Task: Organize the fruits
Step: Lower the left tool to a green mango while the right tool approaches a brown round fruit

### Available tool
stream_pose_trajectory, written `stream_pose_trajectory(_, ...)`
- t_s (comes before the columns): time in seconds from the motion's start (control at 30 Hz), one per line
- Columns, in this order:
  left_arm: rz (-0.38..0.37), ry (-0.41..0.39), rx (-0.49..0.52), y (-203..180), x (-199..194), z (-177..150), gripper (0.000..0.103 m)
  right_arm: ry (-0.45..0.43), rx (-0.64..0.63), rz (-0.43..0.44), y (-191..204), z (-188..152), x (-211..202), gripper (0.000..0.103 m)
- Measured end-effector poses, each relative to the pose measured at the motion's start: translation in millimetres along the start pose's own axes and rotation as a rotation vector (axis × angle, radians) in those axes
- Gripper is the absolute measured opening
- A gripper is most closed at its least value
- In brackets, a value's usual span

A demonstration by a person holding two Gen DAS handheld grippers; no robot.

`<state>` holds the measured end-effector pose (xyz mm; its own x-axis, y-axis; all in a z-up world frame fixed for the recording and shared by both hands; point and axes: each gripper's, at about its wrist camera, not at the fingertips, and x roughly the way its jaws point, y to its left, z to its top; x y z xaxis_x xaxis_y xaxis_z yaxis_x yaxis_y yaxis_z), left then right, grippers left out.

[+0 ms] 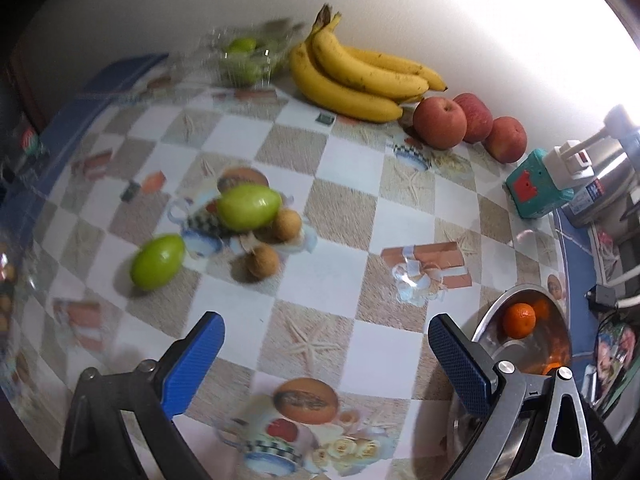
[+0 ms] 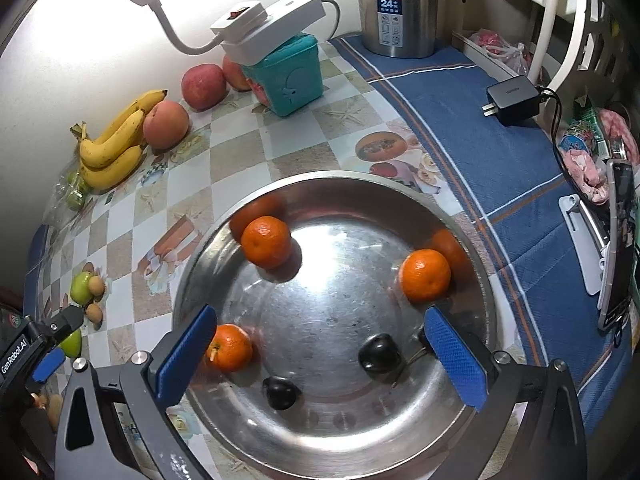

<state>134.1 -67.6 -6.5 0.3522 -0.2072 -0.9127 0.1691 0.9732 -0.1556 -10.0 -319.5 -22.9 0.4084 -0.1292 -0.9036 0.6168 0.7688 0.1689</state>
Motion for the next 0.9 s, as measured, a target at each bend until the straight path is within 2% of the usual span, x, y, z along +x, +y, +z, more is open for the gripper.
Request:
stream_pose_trajectory(0.23, 0.114, -0.067, 0.097, 25, -17, 10, 0.103, 0.007, -0.065, 0.023, 27, -7, -1, 0.103)
stream_pose_trajectory(0.37, 0.154, -0.079, 0.12, 47, -21, 14, 0.103, 0.022, -0.097, 0.022, 42, -11, 2, 0.103)
stream_pose_trajectory(0.47, 0.149, -0.073, 0.102, 66, -22, 18, 0.103, 0.02, -0.129, -0.001, 57, -14, 1, 0.103)
stream_pose_trajectory(0.53, 0.15, -0.067, 0.087, 79, -22, 19, 0.103, 0.022, -0.144, 0.013, 69, -16, 0, 0.103)
stream_pose_trajectory(0.73, 0.224, -0.079, 0.033, 116, -26, 24, 0.103, 0.017, -0.187, 0.074, 105, -26, -4, 0.103)
stream_pose_trajectory(0.9, 0.204, -0.088, -0.022, 141, -32, 27, 0.103, 0.025, -0.249, 0.089, 135, -38, 0, 0.103)
